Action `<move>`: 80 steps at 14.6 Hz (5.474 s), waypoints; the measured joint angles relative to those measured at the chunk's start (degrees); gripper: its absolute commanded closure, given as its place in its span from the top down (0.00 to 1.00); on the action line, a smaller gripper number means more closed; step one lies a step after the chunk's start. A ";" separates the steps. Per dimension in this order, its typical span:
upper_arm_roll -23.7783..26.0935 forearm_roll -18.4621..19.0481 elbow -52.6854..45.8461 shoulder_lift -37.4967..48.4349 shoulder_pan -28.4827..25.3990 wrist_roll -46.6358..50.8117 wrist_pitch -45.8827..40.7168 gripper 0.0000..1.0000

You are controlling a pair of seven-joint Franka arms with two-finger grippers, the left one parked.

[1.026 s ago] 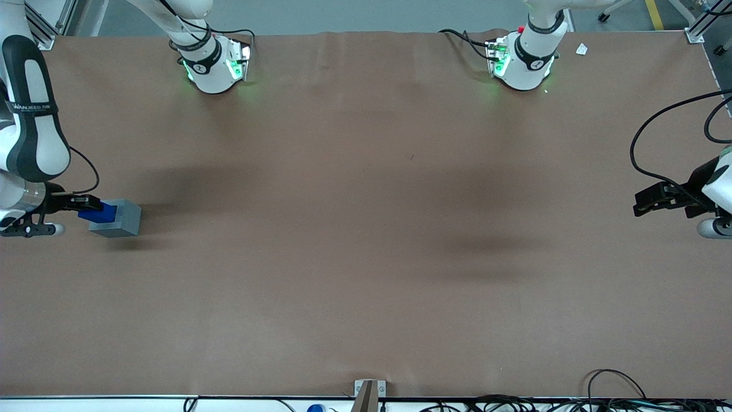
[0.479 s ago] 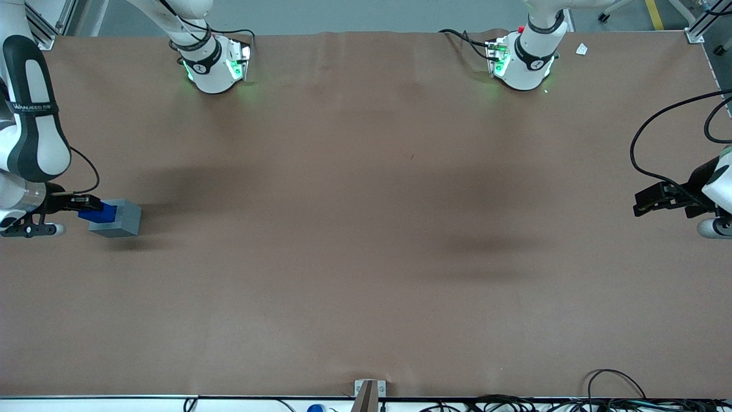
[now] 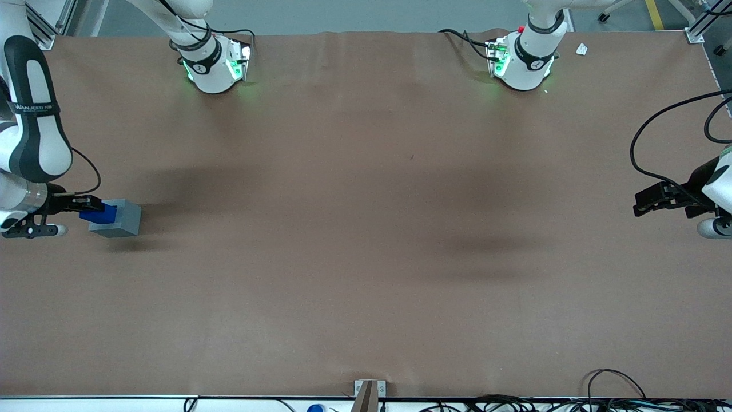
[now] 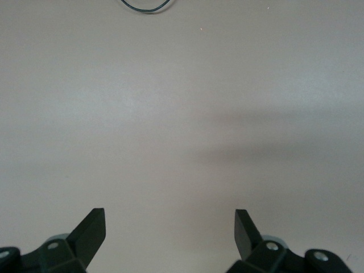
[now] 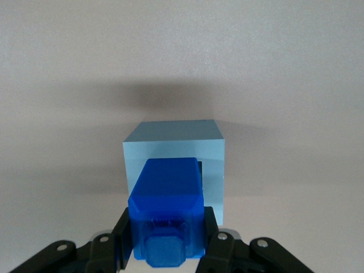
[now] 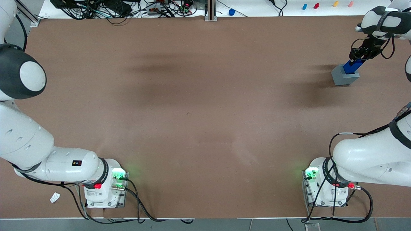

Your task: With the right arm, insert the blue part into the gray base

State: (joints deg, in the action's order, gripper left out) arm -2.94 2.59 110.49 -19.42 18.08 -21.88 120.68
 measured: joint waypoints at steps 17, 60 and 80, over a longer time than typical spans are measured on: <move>-0.16 0.01 -0.34 -0.25 0.05 0.00 -1.74 0.17; 0.61 -0.12 -2.65 2.71 -1.23 1.32 -5.60 1.00; 1.30 -3.64 -3.24 26.50 -17.49 22.20 -21.74 1.00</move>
State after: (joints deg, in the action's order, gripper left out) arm -1.64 -1.05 107.25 7.08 0.59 0.32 98.94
